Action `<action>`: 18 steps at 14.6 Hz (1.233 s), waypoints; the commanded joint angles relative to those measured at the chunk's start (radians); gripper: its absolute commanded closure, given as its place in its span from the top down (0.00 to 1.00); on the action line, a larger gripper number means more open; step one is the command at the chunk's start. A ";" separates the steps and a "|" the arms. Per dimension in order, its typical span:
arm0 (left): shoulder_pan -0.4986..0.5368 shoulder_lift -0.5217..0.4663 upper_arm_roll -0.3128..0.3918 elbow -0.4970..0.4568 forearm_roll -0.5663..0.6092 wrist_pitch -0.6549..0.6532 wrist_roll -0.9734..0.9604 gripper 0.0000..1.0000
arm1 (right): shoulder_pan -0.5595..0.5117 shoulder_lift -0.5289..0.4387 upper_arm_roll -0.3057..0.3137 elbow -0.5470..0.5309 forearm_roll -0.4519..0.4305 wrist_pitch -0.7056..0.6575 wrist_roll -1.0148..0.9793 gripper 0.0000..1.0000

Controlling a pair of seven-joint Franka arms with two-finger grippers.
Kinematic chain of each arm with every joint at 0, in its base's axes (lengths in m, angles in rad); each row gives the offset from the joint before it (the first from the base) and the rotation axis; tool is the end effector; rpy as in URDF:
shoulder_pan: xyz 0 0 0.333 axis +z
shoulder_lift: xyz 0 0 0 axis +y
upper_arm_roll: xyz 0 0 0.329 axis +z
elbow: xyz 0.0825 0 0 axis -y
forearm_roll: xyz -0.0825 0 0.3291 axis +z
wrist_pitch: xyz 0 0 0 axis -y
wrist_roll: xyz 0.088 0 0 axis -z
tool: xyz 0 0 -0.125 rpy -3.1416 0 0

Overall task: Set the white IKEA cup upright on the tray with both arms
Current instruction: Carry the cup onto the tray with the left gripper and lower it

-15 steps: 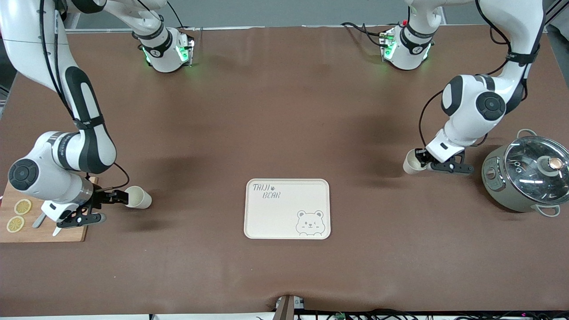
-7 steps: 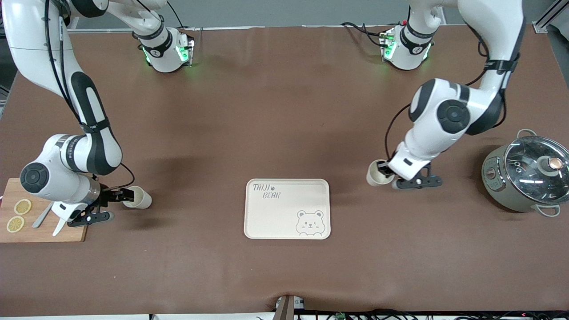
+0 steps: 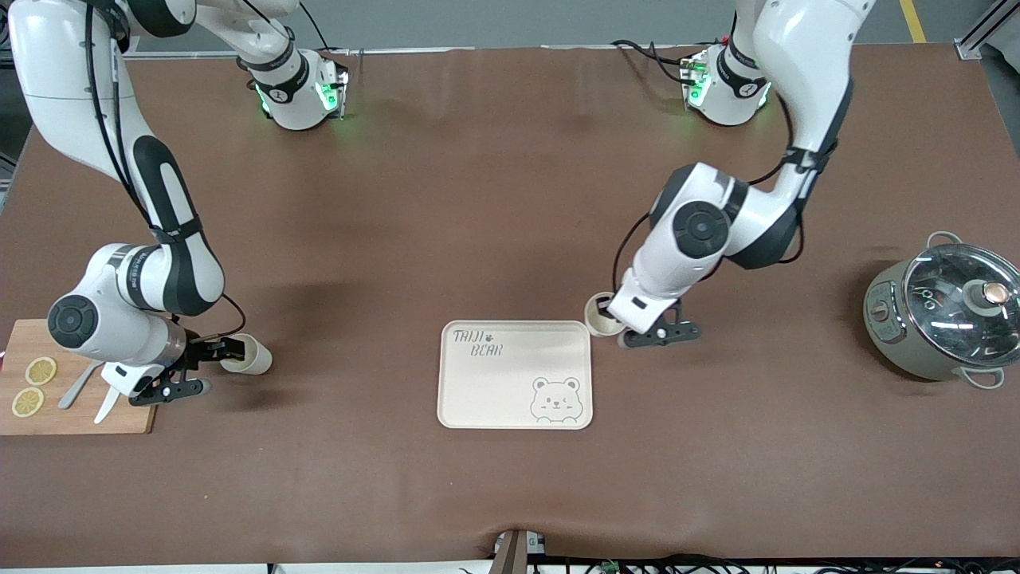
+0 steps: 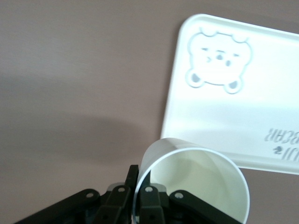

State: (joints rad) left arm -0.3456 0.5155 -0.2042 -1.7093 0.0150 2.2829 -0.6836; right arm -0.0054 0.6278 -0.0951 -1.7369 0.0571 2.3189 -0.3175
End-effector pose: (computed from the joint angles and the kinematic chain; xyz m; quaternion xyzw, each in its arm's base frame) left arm 0.5547 -0.3202 0.3299 0.9955 0.0766 0.0027 0.0555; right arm 0.6296 -0.0551 0.2465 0.9950 0.0969 -0.0223 0.0030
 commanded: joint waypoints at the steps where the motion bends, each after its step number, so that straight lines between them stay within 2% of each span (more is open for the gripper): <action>1: -0.049 0.113 0.016 0.149 0.000 -0.013 -0.063 0.00 | -0.001 0.003 0.003 -0.001 0.010 0.013 -0.015 1.00; 4: -0.058 0.184 0.019 0.227 0.023 -0.011 -0.067 0.00 | -0.001 0.003 0.006 -0.001 0.012 0.013 -0.014 1.00; 8: -0.058 0.230 0.019 0.249 0.059 0.042 -0.067 0.00 | -0.001 0.003 0.020 0.002 0.012 0.013 -0.012 0.43; 10: -0.058 0.248 0.028 0.249 0.066 0.088 -0.067 0.00 | -0.004 0.003 0.028 0.004 0.012 0.013 -0.014 0.21; 13: -0.059 0.271 0.029 0.255 0.072 0.127 -0.067 0.00 | -0.002 0.003 0.028 0.005 0.012 0.013 -0.014 0.01; 18: -0.093 0.301 0.058 0.267 0.074 0.165 -0.070 0.00 | -0.004 0.004 0.031 0.010 0.020 0.013 -0.011 0.00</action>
State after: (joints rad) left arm -0.4002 0.7907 -0.1777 -1.4775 0.0613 2.4296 -0.7377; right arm -0.0040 0.6292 -0.0696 -1.7331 0.0624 2.3274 -0.3199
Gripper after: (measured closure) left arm 0.956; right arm 0.956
